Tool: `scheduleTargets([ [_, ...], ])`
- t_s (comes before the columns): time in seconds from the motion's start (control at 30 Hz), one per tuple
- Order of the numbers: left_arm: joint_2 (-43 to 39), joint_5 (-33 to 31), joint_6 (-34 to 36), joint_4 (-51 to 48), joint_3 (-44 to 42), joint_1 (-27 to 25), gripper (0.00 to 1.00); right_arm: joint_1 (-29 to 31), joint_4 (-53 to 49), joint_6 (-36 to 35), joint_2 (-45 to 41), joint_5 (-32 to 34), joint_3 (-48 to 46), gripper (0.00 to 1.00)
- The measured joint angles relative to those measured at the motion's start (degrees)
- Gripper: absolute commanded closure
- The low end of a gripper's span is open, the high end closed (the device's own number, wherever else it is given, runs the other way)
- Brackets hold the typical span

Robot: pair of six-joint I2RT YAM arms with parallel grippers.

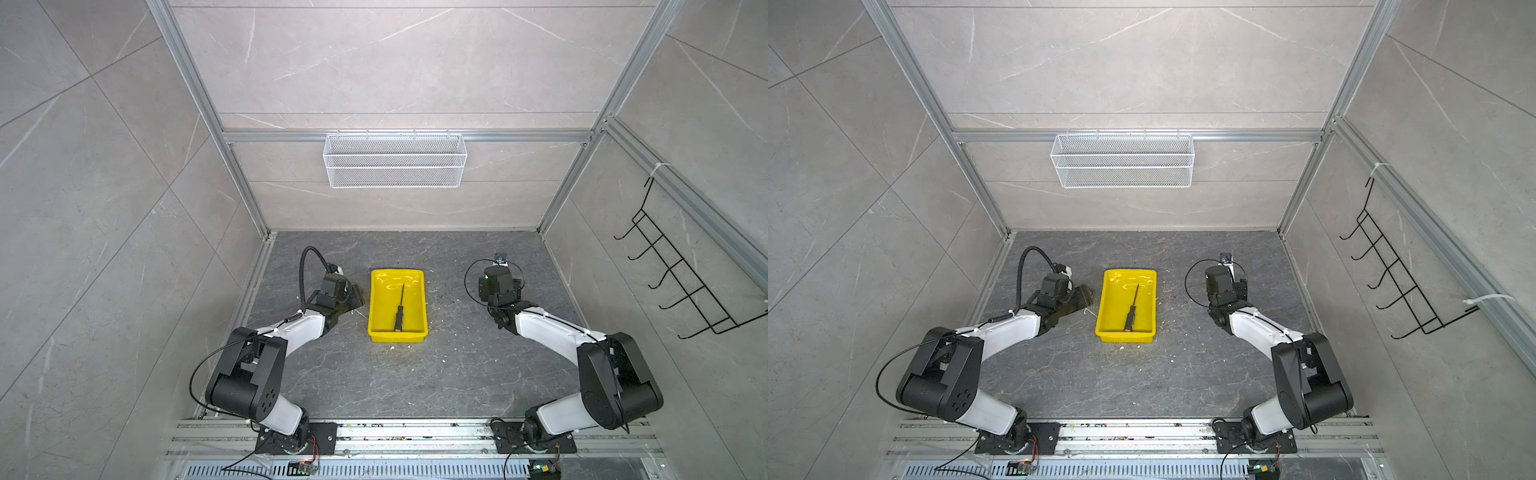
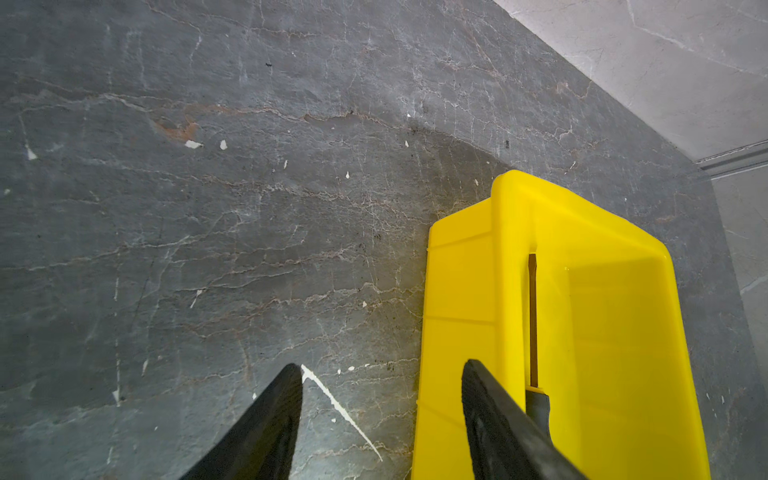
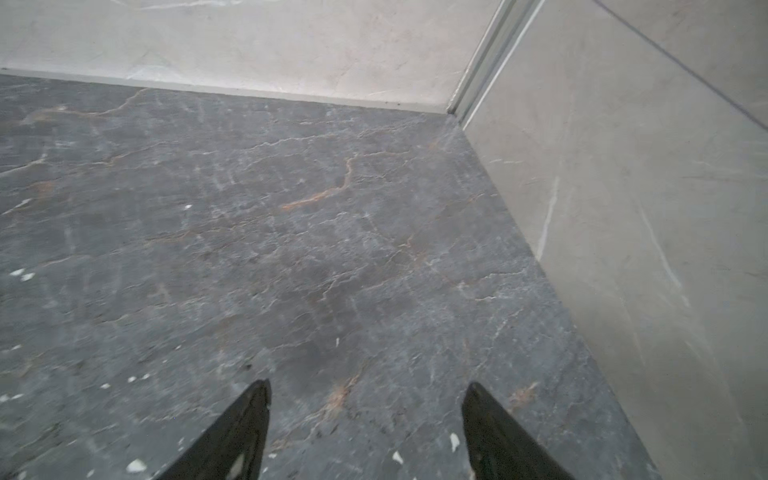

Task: Put the screwdriver in the bin

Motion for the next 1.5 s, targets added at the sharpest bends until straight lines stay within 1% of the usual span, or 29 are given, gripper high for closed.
scheduleTargets([
  [0.13,-0.3,-0.5,0.0,0.0,-0.5,0.0,0.36,-1.3,4.7,-1.9,0.8,-0.8,-1.4,0.25],
  [0.3,-0.5,-1.4,-0.1,0.0,-0.6,0.0,0.36,-1.5,4.5,-2.3,1.0,-1.0,-0.8,0.25],
  [0.37,-0.5,-1.6,-0.2,0.0,-0.6,0.0,0.35,-1.7,7.4,-2.3,1.0,-1.4,-3.0,0.27],
  [0.43,-0.6,-2.4,-0.6,-0.1,-0.6,0.0,0.25,-2.1,11.5,-2.6,1.4,-2.0,-6.8,0.28],
  [0.5,-1.2,-4.4,-2.0,-0.5,-0.8,-0.2,0.09,-2.6,13.8,-2.8,2.0,-3.0,-10.2,0.27],
  [0.53,-1.6,-5.4,-2.8,-0.6,-1.0,-0.3,0.01,-2.7,15.0,-2.9,2.0,-3.4,-11.6,0.25],
  [0.57,-2.2,-6.7,-4.0,-0.8,-1.5,-0.3,0.00,-3.0,16.9,-2.8,1.9,-4.1,-13.4,0.02],
  [0.63,-3.8,-9.3,-5.6,-0.8,-2.7,-0.5,0.00,-4.4,20.6,-2.9,1.3,-7.8,-16.4,0.01],
  [0.7,-5.7,-11.6,-6.0,1.4,-5.1,-0.8,0.00,-7.2,25.8,-2.7,0.6,-12.1,-20.0,0.01],
  [0.77,-6.6,-11.9,-5.7,4.3,-7.3,-1.0,0.00,-8.6,31.6,-2.7,1.1,-14.1,-22.8,0.01],
  [0.83,-6.3,-11.1,-4.7,5.5,-7.8,-1.2,0.00,-8.8,32.4,-2.7,1.1,-15.8,-23.4,0.01],
  [0.93,-5.0,-8.3,-1.6,5.4,-5.7,-1.2,0.00,-8.7,36.2,-2.7,1.2,-17.5,-23.6,0.01],
  [1.03,-2.6,-7.5,2.9,0.1,1.0,-1.3,0.00,-8.7,38.0,-2.7,1.2,-18.3,-23.6,0.01],
  [1.1,-1.7,-9.6,5.7,-3.1,5.4,-1.5,0.00,-8.7,38.3,-2.7,1.2,-18.6,-23.6,0.01],
  [1.17,-1.9,-14.4,8.3,-3.6,6.9,-1.6,0.00,-8.7,38.5,-2.7,1.2,-18.8,-23.6,0.01],
  [1.23,-3.1,-20.2,10.8,-2.7,4.9,-1.6,0.00,-8.7,38.5,-2.7,1.2,-18.8,-23.6,0.01],
  [1.3,-5.5,-25.2,14.8,0.2,0.2,-1.5,0.00,-8.6,38.5,-2.7,1.2,-18.8,-23.6,0.01],
  [1.33,-6.8,-27.1,18.4,3.5,-3.4,-1.5,0.00,-8.6,38.5,-2.7,1.2,-18.8,-23.6,0.01],
  [1.4,-8.1,-29.4,25.2,8.2,-8.6,-1.4,0.00,-8.6,38.5,-2.7,1.2,-18.8,-23.6,0.01],
  [1.43,-8.2,-30.2,28.9,9.2,-10.2,-1.4,0.00,-8.6,38.5,-2.7,1.2,-18.8,-23.6,0.01],
  [1.5,-8.2,-31.9,33.6,10.3,-11.6,-1.4,0.00,-8.6,38.5,-2.7,1.2,-18.8,-23.6,0.01],
])
